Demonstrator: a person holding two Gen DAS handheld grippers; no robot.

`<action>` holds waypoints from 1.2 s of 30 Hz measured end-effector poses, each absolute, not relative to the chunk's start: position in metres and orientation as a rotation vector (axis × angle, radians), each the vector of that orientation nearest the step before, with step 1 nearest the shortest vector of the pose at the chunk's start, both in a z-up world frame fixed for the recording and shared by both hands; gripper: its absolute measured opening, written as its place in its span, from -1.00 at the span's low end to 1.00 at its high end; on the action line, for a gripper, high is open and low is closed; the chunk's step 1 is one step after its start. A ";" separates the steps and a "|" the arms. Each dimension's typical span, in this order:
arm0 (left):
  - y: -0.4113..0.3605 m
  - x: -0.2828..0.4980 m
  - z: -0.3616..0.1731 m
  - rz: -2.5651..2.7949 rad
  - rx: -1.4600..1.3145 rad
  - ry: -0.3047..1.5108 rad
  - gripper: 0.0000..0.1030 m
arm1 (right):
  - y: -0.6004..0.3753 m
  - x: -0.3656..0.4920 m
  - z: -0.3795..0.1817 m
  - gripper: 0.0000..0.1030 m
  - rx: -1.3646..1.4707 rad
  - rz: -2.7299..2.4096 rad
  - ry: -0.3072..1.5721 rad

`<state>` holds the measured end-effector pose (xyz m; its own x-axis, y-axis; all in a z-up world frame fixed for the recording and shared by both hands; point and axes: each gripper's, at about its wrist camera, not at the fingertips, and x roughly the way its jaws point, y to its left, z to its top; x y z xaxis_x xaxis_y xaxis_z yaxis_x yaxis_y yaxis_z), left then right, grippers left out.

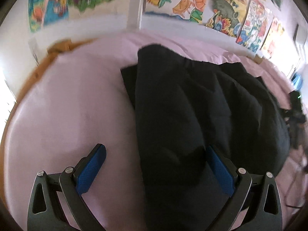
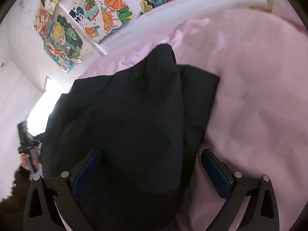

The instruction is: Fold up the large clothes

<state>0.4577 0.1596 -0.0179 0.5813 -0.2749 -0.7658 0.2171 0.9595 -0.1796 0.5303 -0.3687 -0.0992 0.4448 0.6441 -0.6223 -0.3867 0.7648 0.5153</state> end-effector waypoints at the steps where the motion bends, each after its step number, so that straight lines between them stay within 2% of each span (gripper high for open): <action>1: 0.162 0.459 -0.019 -0.313 -0.087 0.912 0.97 | -0.371 0.533 -0.103 1.00 0.336 0.665 0.918; 26: 0.148 0.499 -0.053 -0.781 -0.058 1.130 0.97 | -0.362 0.543 -0.137 1.00 0.381 0.938 1.025; 36: 0.155 0.489 -0.050 -0.745 0.002 1.094 0.97 | -0.358 0.541 -0.145 1.00 0.357 0.909 1.020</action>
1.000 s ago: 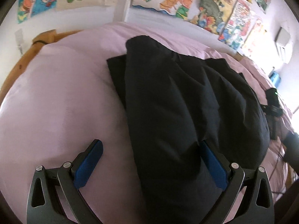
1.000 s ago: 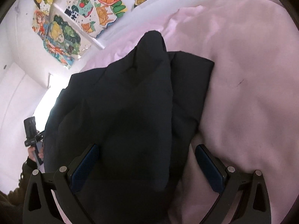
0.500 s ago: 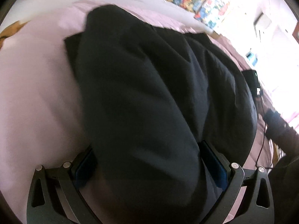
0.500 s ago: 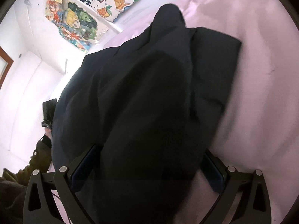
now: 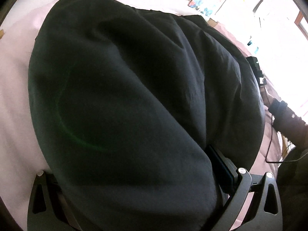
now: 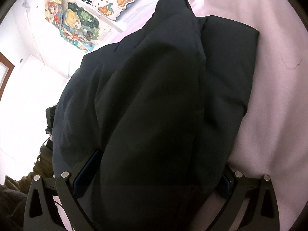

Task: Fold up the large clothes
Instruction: 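Push the folded jacket's sides inward with both grippers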

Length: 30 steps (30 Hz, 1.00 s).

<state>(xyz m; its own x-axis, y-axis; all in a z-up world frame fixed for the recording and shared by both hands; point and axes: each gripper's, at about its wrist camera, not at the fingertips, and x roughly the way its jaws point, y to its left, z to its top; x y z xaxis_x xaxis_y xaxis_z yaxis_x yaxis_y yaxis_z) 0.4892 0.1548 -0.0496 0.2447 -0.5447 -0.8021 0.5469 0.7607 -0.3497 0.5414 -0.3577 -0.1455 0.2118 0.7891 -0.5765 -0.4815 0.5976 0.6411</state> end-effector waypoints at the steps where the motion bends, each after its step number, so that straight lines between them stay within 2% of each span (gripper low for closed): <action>1: 0.152 0.489 -0.048 -0.738 0.006 1.092 0.97 | -0.359 0.540 -0.146 1.00 0.357 0.907 1.016; 22: 0.145 0.488 -0.039 -0.562 0.086 1.106 0.90 | -0.349 0.529 -0.145 1.00 0.278 0.865 0.988; 28: 0.128 0.481 -0.033 -0.530 0.103 1.099 0.70 | -0.345 0.525 -0.142 0.84 0.242 0.835 0.971; 30: 0.123 0.477 -0.030 -0.519 0.116 1.090 0.59 | -0.344 0.522 -0.138 0.71 0.231 0.823 0.959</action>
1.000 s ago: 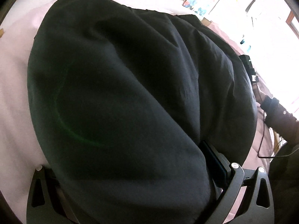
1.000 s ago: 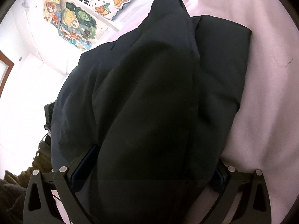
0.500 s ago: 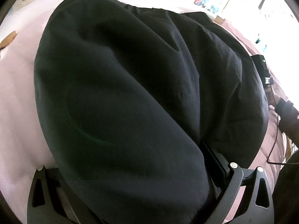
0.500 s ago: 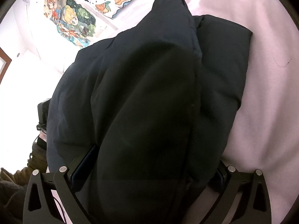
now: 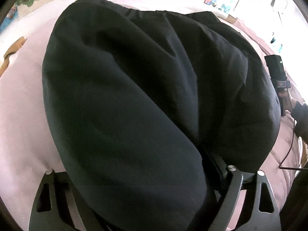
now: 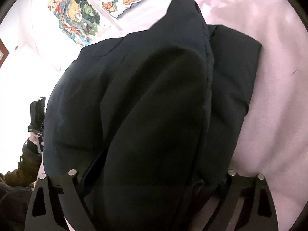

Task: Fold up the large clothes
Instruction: 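Push the folded jacket's sides inward with both grippers, then press both grippers down on the black jacket bundle to flatten it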

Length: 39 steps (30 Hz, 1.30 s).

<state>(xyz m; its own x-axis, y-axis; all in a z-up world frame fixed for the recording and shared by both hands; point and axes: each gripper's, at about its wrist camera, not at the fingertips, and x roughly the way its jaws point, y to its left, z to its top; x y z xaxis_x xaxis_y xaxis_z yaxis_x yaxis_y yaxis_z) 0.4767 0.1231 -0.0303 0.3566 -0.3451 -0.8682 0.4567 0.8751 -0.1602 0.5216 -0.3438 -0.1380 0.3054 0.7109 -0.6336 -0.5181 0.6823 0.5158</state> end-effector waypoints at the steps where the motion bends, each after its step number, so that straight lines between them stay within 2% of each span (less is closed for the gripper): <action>1: 0.122 0.475 -0.029 -0.513 0.124 1.084 0.56 | -0.344 0.520 -0.136 0.67 0.227 0.817 0.953; 4: 0.124 0.469 -0.024 -0.499 0.112 1.066 0.37 | -0.341 0.513 -0.130 0.46 0.212 0.800 0.934; 6: 0.125 0.465 -0.021 -0.492 0.093 1.053 0.18 | -0.339 0.509 -0.127 0.30 0.202 0.793 0.921; 9: 0.130 0.459 -0.017 -0.486 0.068 1.033 -0.06 | -0.337 0.506 -0.123 0.17 0.187 0.792 0.909; 13: 0.130 0.452 -0.010 -0.451 0.033 0.992 -0.24 | -0.333 0.506 -0.119 0.04 0.186 0.781 0.902; 18: 0.134 0.437 -0.001 -0.436 0.040 0.935 -0.46 | -0.334 0.503 -0.109 -0.25 0.156 0.790 0.895; 27: 0.136 0.392 0.022 -0.398 -0.002 0.874 -0.60 | -0.335 0.485 -0.093 -0.47 0.243 0.779 0.846; 39: 0.122 0.328 0.075 -0.460 0.008 0.871 -0.62 | -0.316 0.382 -0.052 -0.50 0.214 0.744 0.827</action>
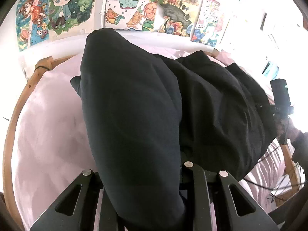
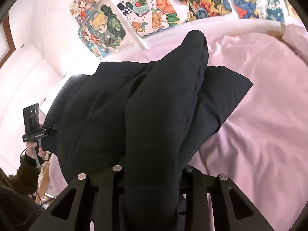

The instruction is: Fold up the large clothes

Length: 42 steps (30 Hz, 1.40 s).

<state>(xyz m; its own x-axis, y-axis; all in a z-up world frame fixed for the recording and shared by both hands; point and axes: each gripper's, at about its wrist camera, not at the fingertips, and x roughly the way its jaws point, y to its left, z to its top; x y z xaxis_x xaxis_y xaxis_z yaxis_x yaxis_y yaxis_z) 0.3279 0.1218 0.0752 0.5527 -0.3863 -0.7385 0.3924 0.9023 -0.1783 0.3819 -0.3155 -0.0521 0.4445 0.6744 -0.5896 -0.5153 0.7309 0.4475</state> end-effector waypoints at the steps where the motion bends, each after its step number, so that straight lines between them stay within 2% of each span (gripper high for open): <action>1: 0.122 0.320 0.076 -0.460 0.005 0.879 -0.62 | -0.311 0.374 -0.048 -0.50 0.210 0.733 0.832; 6: 0.118 0.299 0.073 -0.466 0.043 0.955 -0.62 | -0.298 0.333 -0.050 -0.50 0.155 0.660 0.880; 13: 0.119 0.303 0.036 -0.411 0.016 1.058 -0.58 | -0.293 0.326 -0.081 -0.44 0.160 0.599 0.970; 16: 0.126 0.309 0.025 -0.371 -0.047 1.091 -0.46 | -0.295 0.333 -0.090 -0.29 0.159 0.579 0.994; 18: 0.128 0.308 0.021 -0.347 -0.047 1.095 -0.32 | -0.293 0.336 -0.094 -0.06 0.155 0.560 1.007; 19: 0.129 0.309 0.020 -0.335 -0.053 1.097 -0.29 | -0.293 0.336 -0.096 -0.03 0.155 0.544 1.013; 21: 0.132 0.309 0.019 -0.289 -0.064 1.114 -0.07 | -0.293 0.337 -0.101 0.29 0.148 0.495 1.018; 24: 0.135 0.309 0.022 -0.186 -0.064 1.144 0.22 | -0.297 0.332 -0.104 0.43 0.156 0.430 1.013; 26: 0.136 0.305 0.027 -0.118 -0.062 1.152 0.33 | -0.300 0.328 -0.103 0.58 0.163 0.383 1.009; 30: 0.134 0.289 0.037 -0.014 -0.031 1.088 0.76 | -0.294 0.308 -0.099 0.84 0.109 0.300 0.960; 35: 0.127 0.264 0.041 0.038 -0.006 1.005 0.88 | -0.282 0.277 -0.098 0.99 0.012 0.226 0.874; 42: 0.116 0.219 0.051 0.096 0.003 0.874 0.92 | -0.283 0.226 -0.084 1.00 0.019 0.164 0.737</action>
